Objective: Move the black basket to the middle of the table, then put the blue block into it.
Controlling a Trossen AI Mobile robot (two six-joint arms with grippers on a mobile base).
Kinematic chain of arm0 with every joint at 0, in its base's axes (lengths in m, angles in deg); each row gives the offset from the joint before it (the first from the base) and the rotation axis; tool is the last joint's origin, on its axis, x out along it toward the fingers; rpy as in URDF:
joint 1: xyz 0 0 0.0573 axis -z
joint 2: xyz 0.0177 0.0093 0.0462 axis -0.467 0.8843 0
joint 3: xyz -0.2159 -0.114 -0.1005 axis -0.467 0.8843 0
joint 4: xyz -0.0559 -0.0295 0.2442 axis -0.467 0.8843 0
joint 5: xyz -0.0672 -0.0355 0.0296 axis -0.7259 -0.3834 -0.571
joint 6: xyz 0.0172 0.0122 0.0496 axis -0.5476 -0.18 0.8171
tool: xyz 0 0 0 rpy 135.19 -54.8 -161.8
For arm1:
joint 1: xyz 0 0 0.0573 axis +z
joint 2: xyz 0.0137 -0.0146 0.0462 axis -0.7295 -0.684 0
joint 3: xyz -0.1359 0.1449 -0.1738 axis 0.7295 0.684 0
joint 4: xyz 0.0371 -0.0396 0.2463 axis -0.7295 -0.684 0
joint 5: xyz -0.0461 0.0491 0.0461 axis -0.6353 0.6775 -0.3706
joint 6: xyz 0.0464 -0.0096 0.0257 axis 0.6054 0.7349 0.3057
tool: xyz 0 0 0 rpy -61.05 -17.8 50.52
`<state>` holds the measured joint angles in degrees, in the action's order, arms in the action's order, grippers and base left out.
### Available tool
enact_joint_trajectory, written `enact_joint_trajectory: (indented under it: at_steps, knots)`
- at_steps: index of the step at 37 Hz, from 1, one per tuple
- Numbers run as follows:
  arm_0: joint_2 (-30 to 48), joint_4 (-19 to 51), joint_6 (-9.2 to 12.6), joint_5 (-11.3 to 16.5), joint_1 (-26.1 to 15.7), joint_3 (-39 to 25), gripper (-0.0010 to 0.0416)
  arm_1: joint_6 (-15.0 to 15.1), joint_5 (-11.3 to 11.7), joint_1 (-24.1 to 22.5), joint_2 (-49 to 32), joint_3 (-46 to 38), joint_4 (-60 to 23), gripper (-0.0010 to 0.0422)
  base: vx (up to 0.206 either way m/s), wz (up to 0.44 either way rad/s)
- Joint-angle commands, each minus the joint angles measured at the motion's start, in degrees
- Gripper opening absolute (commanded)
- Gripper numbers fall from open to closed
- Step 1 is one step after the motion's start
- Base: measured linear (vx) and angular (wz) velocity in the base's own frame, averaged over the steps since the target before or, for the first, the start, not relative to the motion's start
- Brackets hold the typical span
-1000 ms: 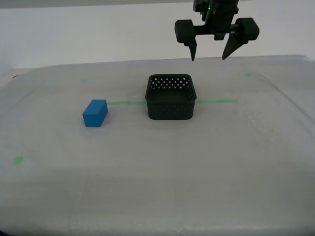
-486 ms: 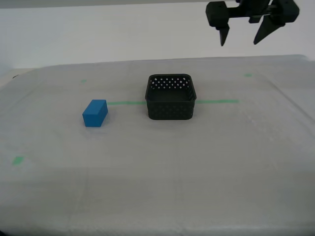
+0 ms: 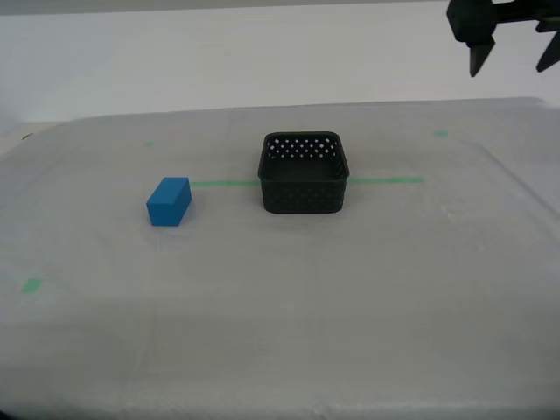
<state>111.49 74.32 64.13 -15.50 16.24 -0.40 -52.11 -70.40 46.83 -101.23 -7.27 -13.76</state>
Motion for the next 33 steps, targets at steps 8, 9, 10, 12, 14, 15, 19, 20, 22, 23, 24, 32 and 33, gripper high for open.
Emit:
enact_joint_trajectory:
  at_steps: [8,9,10,12,14,15,19,20,22,23,24,32,33]
  knots:
    - [-0.92,-5.38,-5.79,5.81,8.26,3.80,0.0400,0.09,0.02,-0.02,0.02,-0.07,0.22,0.0000,0.000,0.000]
    - [-0.92,-6.14,-5.81,6.32,8.79,4.20,0.0400,0.09,0.02,-0.02,0.02,-0.07,0.20,0.0000,0.000,0.000]
    - [-0.92,-6.75,-5.84,6.62,9.27,4.55,0.0400,0.09,0.02,-0.02,0.02,-0.07,0.20,0.0000,0.000,0.000]
    - [-0.92,-7.85,-5.90,6.84,9.90,5.01,0.0400,0.09,0.02,-0.02,0.02,-0.07,0.20,0.0000,0.000,0.000]
    - [-0.68,-8.68,-5.92,6.80,10.21,5.16,0.0400,0.09,0.02,-0.02,0.02,-0.07,0.20,0.0000,0.000,0.000]
    - [-0.52,-9.11,-6.01,6.71,10.23,5.16,0.0400,0.09,0.02,-0.02,0.02,-0.07,0.20,0.0000,0.000,0.000]
    - [-0.35,-10.16,-6.56,6.67,10.21,5.07,0.0400,0.09,0.02,-0.02,0.02,-0.07,0.20,0.0000,0.000,0.000]
    - [-0.35,-10.38,-6.78,6.67,10.21,5.07,0.0400,0.09,0.02,-0.02,0.02,-0.07,0.22,0.0000,0.000,0.000]
    - [-0.37,-10.60,-6.99,6.64,10.19,5.07,0.0400,0.09,0.02,-0.02,0.02,-0.07,0.20,0.0000,0.000,0.000]
    - [-0.37,-10.60,-6.99,6.64,10.16,5.07,0.0400,0.09,0.02,-0.02,0.02,-0.07,0.20,0.0000,0.000,0.000]
    - [-0.37,-10.60,-6.97,6.64,10.19,5.07,0.0400,0.09,0.02,-0.02,0.02,-0.07,0.20,0.0000,0.000,0.000]
    - [-0.48,-10.60,-6.99,6.69,10.12,5.07,0.0398,0.09,0.02,-0.02,0.02,-0.07,0.20,0.0000,0.000,0.000]
    - [-0.48,-10.64,-6.99,6.69,10.10,5.07,0.0399,0.09,0.02,-0.02,0.02,-0.07,0.20,0.0000,0.000,0.000]
